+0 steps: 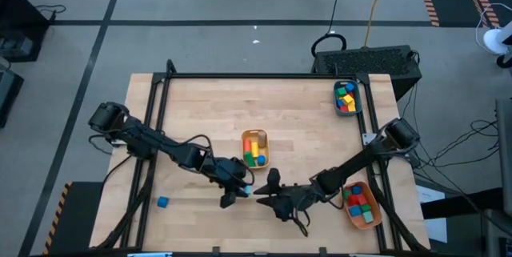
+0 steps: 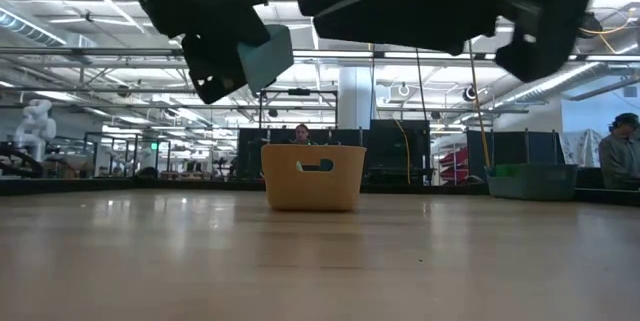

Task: Sort blocks by size
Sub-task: Put the light blue half-circle block into the orange bin

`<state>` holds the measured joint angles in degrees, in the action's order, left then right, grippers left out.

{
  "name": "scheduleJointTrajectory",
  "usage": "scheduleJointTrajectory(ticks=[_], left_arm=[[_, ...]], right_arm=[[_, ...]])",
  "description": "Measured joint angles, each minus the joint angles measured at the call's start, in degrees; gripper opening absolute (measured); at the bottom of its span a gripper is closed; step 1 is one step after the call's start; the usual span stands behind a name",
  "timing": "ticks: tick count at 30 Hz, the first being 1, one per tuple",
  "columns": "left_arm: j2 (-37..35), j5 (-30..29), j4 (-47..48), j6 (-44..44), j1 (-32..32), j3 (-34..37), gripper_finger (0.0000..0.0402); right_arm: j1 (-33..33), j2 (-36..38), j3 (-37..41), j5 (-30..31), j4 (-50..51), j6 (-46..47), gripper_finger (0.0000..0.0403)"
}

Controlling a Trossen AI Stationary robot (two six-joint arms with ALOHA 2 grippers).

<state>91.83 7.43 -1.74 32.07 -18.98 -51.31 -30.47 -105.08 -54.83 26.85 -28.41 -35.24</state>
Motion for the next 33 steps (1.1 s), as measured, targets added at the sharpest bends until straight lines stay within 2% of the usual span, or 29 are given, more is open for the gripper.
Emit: scheduleJointTrajectory(ticks=[6,12,28,33], left_arm=[[0.85,1.14,-2.77,-1.44,0.32,0.00,0.0134],[0.90,1.56,-6.50,-1.34,0.77,0.00,0.0134],[0.90,0.58,-11.06,-1.31,1.35,0.00,0.0134],[0.92,0.76,-11.18,-1.09,1.66,0.00,0.0134]], right_arm=[[1.41,0.02,0.00,-0.63,-0.06,-2.85,0.0146],[3.25,0.07,0.00,-7.16,-0.38,-3.45,0.0146],[4.39,0.13,-0.02,-9.06,-1.19,-6.13,0.0146],[4.74,0.15,-0.02,-10.05,-1.08,-6.19,0.0127]])
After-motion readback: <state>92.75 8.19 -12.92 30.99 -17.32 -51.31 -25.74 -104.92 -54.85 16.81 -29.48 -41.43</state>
